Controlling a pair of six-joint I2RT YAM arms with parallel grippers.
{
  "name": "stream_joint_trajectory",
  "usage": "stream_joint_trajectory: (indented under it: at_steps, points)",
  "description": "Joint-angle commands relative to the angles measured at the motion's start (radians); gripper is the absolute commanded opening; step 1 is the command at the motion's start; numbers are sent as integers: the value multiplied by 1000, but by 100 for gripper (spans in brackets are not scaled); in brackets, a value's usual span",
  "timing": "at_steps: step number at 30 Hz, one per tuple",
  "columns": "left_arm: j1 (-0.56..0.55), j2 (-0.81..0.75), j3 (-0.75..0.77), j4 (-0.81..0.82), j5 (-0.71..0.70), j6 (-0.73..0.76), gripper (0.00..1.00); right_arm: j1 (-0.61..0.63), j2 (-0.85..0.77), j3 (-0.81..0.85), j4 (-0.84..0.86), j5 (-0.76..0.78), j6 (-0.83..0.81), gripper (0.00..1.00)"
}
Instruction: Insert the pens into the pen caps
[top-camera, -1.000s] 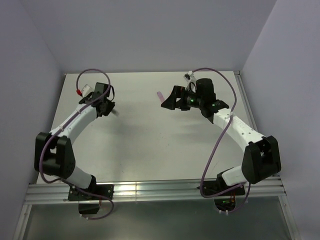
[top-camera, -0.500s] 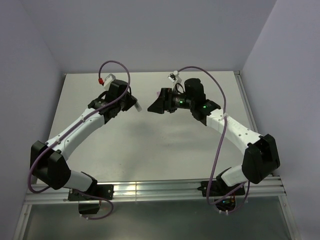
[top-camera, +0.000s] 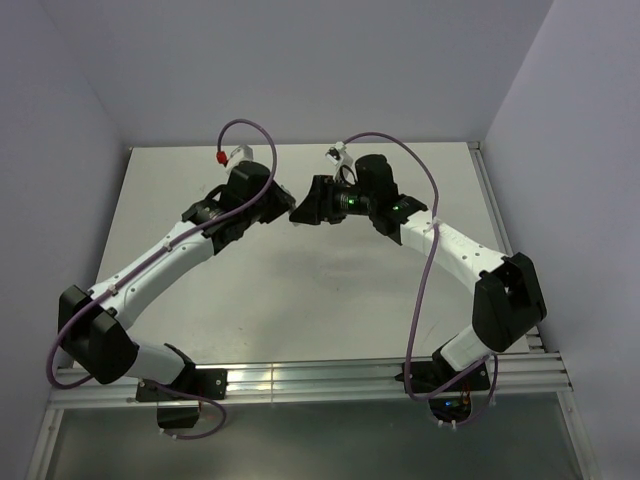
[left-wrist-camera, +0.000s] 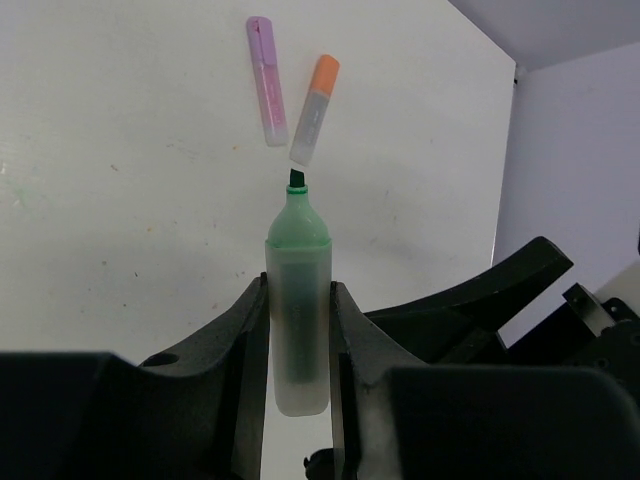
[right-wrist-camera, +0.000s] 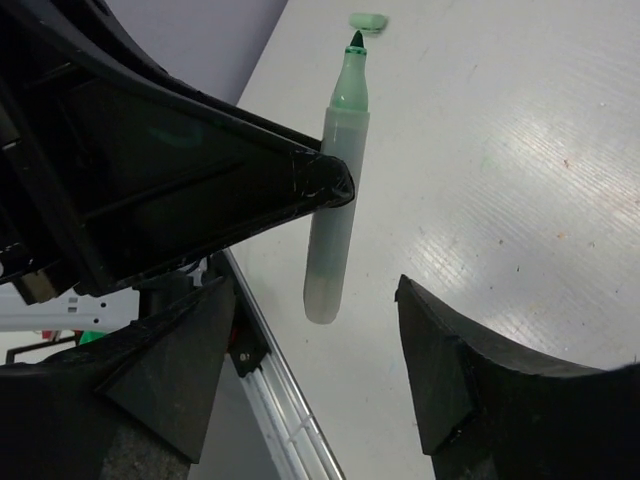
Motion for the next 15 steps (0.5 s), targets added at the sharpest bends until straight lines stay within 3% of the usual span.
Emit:
stream_joint_trajectory:
  at_steps: [1, 11, 15]
  points:
    - [-12, -36, 46, 46, 32, 31, 0, 8, 1, 54, 6, 10, -11, 72]
    - [-38, -19, 49, 63, 55, 16, 0, 11, 4, 47, 11, 15, -7, 46]
    - [-46, -24, 48, 69, 53, 11, 0, 11, 1, 39, 12, 16, -2, 30]
